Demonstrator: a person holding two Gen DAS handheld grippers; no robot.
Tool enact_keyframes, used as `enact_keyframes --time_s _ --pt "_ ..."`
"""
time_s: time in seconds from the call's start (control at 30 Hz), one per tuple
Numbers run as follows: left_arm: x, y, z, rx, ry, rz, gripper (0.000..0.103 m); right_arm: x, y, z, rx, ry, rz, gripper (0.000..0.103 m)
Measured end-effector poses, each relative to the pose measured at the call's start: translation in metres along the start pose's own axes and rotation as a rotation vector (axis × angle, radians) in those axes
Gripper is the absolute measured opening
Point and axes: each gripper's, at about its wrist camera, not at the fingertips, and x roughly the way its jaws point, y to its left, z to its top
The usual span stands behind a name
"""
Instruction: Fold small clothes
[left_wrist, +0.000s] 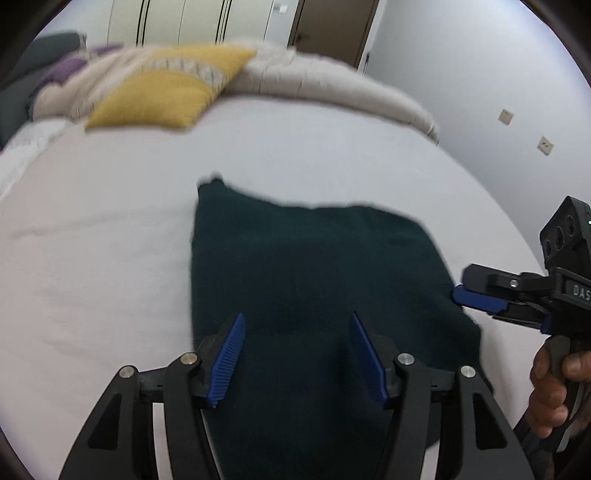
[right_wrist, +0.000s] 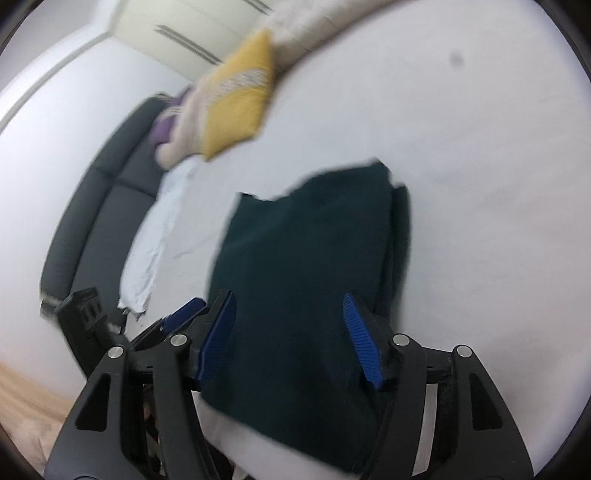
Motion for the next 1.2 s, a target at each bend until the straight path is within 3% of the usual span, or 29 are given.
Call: enact_keyframes --time_s 0.13,0.2,0.27,0.33,0.43,0.47,0.5,0.57,0.6,0.67,0.8,0.93,1.07,1.2 --pt "0.008 0.004 -0.010 -0.014 -0.019 -0.010 0.062 0.012 -0.033 -0.009 0.090 -0.016 0.027 0.040" --pt "0.001 0.003 -0.012 -0.006 -0.027 -0.005 0.062 -0.002 -0.044 -0.011 0.119 -0.058 0.004 0.048" --pt "-0.006 0.006 -0.011 -0.022 -0.036 -0.004 0.062 -0.023 -0.049 -0.015 0.122 -0.116 -0.146 0.048" --pt "-0.026 0.008 -0.013 -0.035 -0.095 0.047 0.064 -0.050 -0.052 -0.020 0.128 -0.181 -0.157 0.048" --pt "-0.063 0.002 -0.018 -0.001 -0.226 0.170 0.084 -0.090 -0.029 -0.030 0.025 -0.297 -0.282 0.048" --pt "-0.076 0.000 -0.020 0.008 -0.274 0.204 0.096 -0.104 -0.013 -0.035 -0.037 -0.344 -0.333 0.049" --pt "-0.095 -0.004 -0.021 0.017 -0.341 0.242 0.103 -0.113 -0.003 -0.038 -0.078 -0.374 -0.369 0.053" --pt "-0.126 -0.010 -0.024 0.032 -0.444 0.285 0.103 -0.128 0.029 -0.047 -0.186 -0.458 -0.466 0.073" --pt "-0.141 -0.015 -0.025 0.043 -0.484 0.304 0.103 -0.135 0.042 -0.054 -0.232 -0.499 -0.493 0.077" --pt "-0.170 -0.024 -0.026 0.062 -0.548 0.339 0.103 -0.148 0.071 -0.061 -0.303 -0.590 -0.532 0.097" --pt "-0.221 -0.040 -0.034 0.089 -0.666 0.410 0.103 -0.175 0.122 -0.079 -0.380 -0.821 -0.564 0.103" --pt "-0.238 -0.048 -0.034 0.103 -0.599 0.469 0.103 -0.190 0.153 -0.081 -0.377 -0.801 -0.530 0.103" --pt "-0.233 -0.040 -0.036 0.051 -0.524 0.436 0.103 -0.195 0.171 -0.091 -0.380 -0.757 -0.503 0.103" --pt "-0.204 -0.033 -0.046 -0.004 -0.371 0.382 0.103 -0.176 0.183 -0.105 -0.402 -0.613 -0.541 0.103"
